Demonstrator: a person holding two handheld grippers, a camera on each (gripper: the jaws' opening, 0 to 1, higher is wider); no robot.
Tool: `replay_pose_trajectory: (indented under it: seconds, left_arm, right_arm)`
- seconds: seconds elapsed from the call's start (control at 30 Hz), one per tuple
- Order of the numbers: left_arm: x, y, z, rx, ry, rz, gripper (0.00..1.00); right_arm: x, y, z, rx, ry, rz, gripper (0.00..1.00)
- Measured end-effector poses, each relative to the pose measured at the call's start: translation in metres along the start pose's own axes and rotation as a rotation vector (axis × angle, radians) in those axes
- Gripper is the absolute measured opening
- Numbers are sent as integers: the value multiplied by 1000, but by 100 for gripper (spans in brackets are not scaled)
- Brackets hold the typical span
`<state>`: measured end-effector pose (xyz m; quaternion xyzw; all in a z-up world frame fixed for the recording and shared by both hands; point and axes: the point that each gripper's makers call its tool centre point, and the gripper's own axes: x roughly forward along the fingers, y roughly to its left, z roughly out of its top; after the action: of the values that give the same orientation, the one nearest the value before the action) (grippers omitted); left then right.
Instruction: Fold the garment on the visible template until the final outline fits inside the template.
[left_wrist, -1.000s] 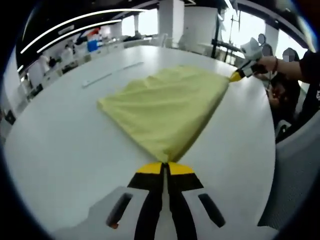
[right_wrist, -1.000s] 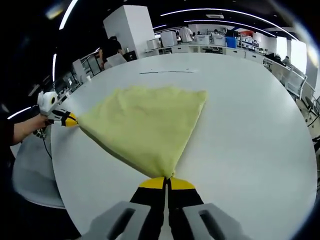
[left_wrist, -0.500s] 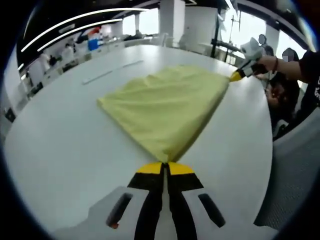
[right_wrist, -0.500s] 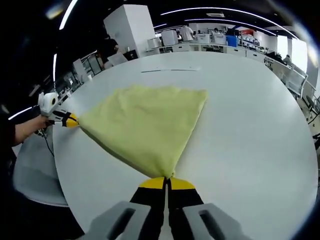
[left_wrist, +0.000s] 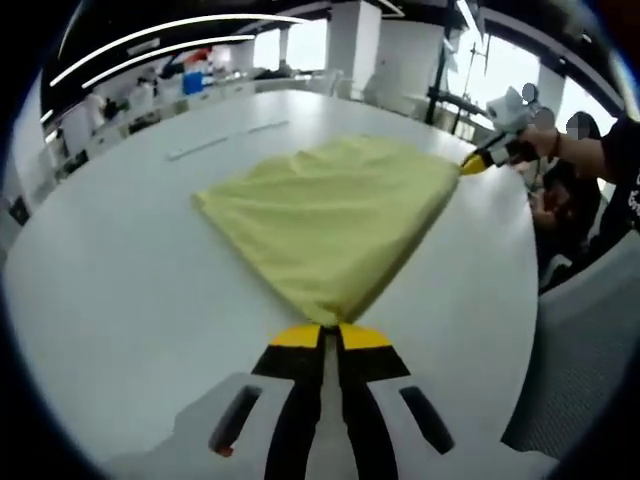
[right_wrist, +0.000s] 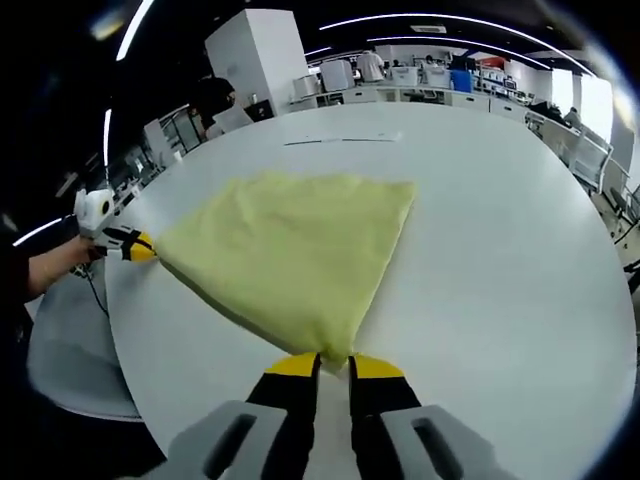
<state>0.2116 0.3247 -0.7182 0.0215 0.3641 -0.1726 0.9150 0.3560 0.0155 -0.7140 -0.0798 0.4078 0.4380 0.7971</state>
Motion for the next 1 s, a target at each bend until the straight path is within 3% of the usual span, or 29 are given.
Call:
replay_pose_trajectory:
  seconds: [0.07,0.43,0.7,0.9,1.0]
  left_arm:
    - [-2,2,1,-43,-11,12,14]
    - [-21,10,13,-115,-69,69,56]
    - [-38,13,25,-157,-109,110,83]
    - [-53,9,36,-175,-158,128,96]
    - [-58,6,38,-187,-154,125,99]
  right_arm:
    - [-2,0,5,2,-13,-10,30]
    - [-21,13,30,-35,-67,-8,71]
    - [-39,25,40,-62,-103,-12,91]
    - [-55,38,48,-73,-137,1,99]
    - [-62,43,49,-81,-143,1,99]
